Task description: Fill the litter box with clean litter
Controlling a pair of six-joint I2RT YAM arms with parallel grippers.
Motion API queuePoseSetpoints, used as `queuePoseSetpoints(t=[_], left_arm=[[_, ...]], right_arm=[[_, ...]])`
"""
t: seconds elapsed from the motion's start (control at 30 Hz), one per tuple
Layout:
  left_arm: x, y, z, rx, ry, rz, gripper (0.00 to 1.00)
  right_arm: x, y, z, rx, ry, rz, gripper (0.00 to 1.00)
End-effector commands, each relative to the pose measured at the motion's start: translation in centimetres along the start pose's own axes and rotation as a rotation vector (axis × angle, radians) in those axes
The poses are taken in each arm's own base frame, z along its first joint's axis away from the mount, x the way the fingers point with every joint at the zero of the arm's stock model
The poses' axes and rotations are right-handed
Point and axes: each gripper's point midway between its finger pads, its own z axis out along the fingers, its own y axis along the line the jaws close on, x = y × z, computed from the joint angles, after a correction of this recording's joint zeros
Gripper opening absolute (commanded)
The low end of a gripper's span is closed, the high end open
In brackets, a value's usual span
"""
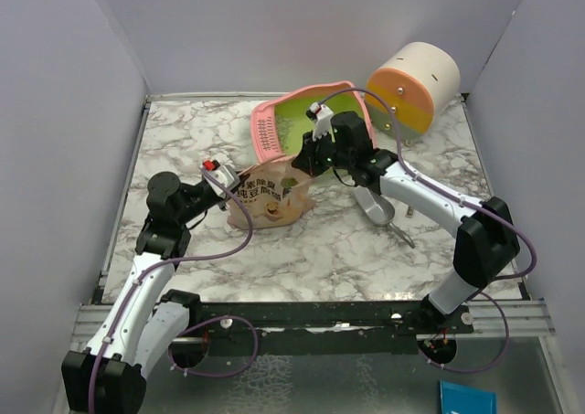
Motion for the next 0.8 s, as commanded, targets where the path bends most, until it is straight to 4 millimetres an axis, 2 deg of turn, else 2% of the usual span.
queuePoseSetpoints(t=[0.0, 0.1, 0.17, 0.33, 0.5, 0.63, 0.77], left_arm=[[-9.2, 1.4, -1.5, -0.068, -0.287, 0.252, 0.0], [-9.4, 1.6, -1.7, -0.086, -0.291, 0.269, 0.0], [-9.7, 2.0, -1.8, -0.105, -0.292, 0.285, 0.0], [-9.4, 3.0, -1.0, -0.116, -0.272, 0.284, 0.0], [-8.8, 4.1, -0.7, -0.16, -0.246, 0.31, 0.0], [-8.8, 6.0, -1.3, -0.268, -0.223, 0.33, 0.0], [-9.4, 7.0, -2.1, -0.343, -0.226, 0.327, 0.0]], right_arm=[[-5.7, -0.3, 0.1, 0.087, -0.297, 0.149, 0.01], [-5.1, 0.6, 1.9, 0.053, -0.28, 0.189, 0.01], [-4.6, 2.1, 3.1, 0.032, -0.268, 0.176, 0.01], [-4.3, 4.8, 4.2, 0.002, -0.262, 0.156, 0.01], [-4.1, 5.1, 3.9, 0.01, -0.256, 0.147, 0.01], [-4.8, 4.2, 2.4, 0.074, -0.285, 0.11, 0.01], [-5.3, 4.2, 1.4, 0.092, -0.265, 0.057, 0.01]])
